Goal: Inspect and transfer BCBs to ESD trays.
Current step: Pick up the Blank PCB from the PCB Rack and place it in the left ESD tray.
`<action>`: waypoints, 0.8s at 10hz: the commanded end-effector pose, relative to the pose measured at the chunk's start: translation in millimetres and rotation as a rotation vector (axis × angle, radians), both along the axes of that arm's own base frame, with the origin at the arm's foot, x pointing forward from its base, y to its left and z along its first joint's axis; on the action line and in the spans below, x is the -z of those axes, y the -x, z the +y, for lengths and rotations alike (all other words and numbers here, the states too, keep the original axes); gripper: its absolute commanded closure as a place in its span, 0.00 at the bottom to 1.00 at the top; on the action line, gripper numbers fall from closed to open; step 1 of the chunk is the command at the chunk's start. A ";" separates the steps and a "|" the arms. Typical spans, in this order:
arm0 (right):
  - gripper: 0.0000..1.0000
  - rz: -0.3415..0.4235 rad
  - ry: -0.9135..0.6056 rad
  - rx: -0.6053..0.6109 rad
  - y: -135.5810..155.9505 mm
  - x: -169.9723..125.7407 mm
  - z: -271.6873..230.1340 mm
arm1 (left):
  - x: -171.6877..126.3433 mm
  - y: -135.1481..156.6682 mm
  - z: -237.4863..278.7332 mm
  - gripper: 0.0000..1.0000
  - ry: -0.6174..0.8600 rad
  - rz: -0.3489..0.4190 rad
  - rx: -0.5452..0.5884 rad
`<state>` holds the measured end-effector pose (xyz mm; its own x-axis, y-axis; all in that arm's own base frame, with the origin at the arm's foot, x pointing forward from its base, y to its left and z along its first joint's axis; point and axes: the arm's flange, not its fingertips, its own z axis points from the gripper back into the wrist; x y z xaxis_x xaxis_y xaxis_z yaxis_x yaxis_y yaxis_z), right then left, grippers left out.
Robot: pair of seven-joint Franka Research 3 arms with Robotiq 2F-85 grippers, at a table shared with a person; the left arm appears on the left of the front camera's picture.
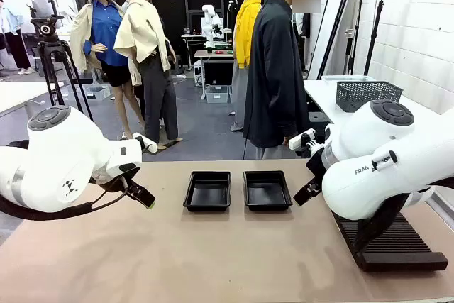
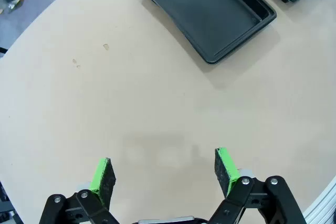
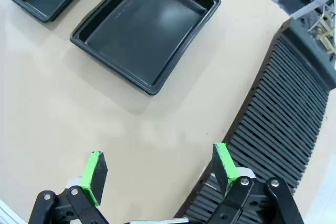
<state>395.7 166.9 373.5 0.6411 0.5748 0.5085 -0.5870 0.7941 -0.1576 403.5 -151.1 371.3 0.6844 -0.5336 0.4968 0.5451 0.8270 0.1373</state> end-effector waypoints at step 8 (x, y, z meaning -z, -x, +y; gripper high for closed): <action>0.00 0.000 0.000 0.000 0.0 0.0 0.0 | 0.0 0.0 0.0 0.00 0.000 0.000 0.000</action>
